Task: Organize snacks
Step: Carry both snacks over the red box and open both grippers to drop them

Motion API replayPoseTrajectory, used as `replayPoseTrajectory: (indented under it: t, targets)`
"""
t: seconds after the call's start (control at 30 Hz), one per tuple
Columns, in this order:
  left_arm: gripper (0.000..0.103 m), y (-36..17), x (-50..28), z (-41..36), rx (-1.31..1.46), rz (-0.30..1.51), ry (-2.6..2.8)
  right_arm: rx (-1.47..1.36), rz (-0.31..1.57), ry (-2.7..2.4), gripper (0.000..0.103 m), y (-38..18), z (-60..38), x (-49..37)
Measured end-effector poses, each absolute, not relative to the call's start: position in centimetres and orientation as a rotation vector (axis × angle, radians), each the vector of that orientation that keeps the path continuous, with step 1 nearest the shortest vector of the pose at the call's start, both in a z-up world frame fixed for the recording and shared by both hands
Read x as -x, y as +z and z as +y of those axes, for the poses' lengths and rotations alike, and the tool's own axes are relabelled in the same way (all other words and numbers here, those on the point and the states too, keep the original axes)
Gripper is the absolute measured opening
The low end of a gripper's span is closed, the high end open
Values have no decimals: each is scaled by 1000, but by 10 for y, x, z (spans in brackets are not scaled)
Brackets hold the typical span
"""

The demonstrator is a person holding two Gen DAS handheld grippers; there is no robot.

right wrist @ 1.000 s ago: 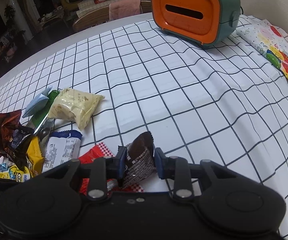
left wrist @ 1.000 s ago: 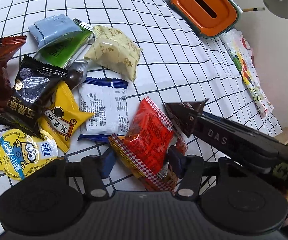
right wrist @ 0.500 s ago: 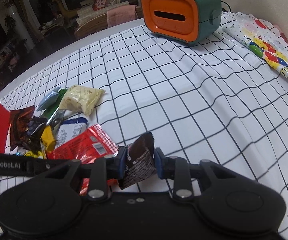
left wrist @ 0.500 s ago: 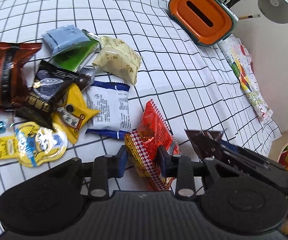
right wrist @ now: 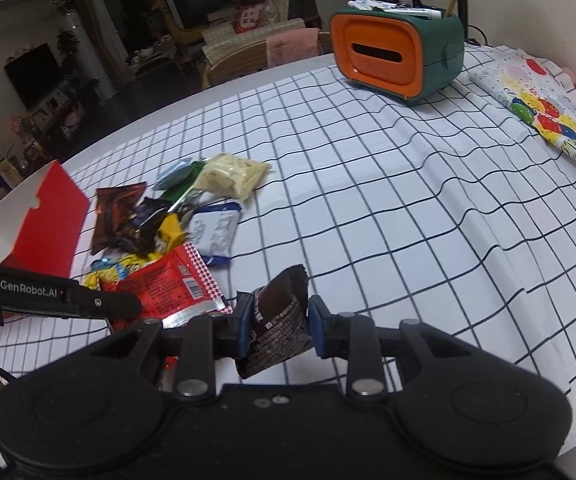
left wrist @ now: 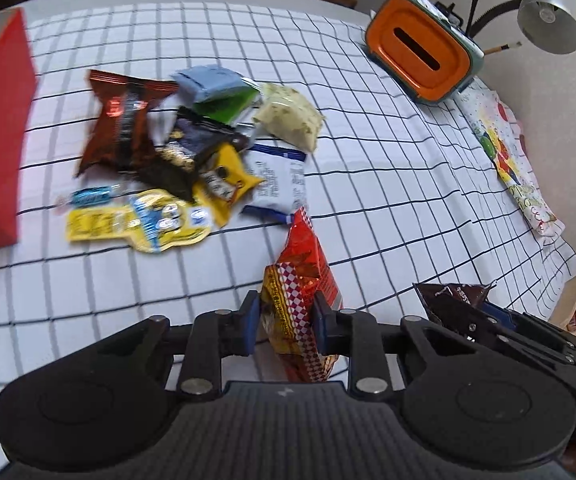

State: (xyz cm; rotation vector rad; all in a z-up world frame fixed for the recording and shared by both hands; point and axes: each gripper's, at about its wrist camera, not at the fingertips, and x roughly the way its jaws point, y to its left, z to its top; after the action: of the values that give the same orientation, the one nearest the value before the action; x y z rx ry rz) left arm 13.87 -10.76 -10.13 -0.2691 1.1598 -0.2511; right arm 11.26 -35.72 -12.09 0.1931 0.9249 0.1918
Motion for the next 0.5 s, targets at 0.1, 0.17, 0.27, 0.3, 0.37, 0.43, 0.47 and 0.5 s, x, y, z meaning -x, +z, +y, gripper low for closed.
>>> replayPoseTrajectory:
  t: [0.1,0.17,0.27,0.3,0.37,0.43,0.47,0.5]
  targets:
    - [25,-94,-125,-100,263,1148,-209,-178,926,230,28,-119,-349,-104]
    - [25,-89,-118,-93,264,1137,-189,-171,926,257,28,-117,-344,-100]
    - [25,-80,-107,-81,270,1120,-159,-162,919,296,28,-112,-335,-97]
    - [25,-77,-103,-77,272,1115,-150,-161,915,311,28,-110,-331,-96]
    - [25,-70,-96,-70,274,1104,-131,-154,905,340,28,-105,-323,-95]
    - [25,-63,-90,-61,279,1086,-113,-147,895,374,28,-99,-314,-95]
    - [25,-59,-87,-56,282,1078,-103,-142,890,389,28,-96,-309,-95]
    - [25,-55,-85,-51,286,1069,-93,-136,885,402,28,-93,-304,-95]
